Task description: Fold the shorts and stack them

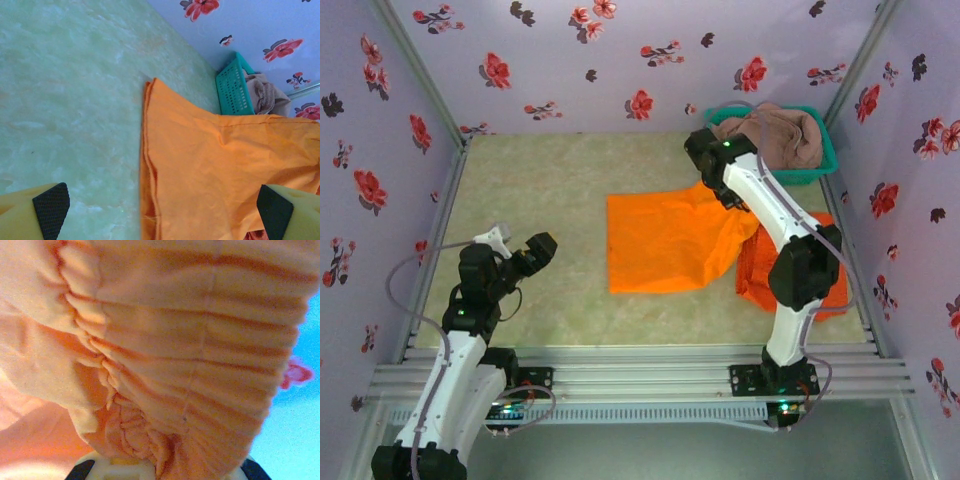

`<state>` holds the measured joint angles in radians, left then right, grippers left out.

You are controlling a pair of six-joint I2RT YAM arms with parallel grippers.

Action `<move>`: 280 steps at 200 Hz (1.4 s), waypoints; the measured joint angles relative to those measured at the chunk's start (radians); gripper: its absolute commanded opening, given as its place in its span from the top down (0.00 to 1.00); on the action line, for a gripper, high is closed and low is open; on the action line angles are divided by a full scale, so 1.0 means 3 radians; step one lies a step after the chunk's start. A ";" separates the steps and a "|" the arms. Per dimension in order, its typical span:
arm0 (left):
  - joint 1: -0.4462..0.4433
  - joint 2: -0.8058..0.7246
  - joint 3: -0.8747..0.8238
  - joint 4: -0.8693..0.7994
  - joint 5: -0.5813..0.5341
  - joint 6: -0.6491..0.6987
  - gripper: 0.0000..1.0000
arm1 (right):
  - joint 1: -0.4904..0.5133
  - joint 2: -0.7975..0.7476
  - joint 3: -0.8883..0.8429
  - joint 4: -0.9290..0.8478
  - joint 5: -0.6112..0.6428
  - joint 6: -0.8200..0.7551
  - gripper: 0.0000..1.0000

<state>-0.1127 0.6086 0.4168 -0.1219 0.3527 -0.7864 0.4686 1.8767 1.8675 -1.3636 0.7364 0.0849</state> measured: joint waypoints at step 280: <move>0.0000 0.0004 -0.0153 0.0264 0.0109 -0.0257 0.01 | 0.1174 0.0137 0.0123 0.1312 -0.3503 0.1052 0.01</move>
<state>-0.1127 0.6098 0.3710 -0.0425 0.3855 -0.8635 0.8207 1.9179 1.9045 -0.9699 -0.3145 0.4004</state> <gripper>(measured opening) 0.993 0.985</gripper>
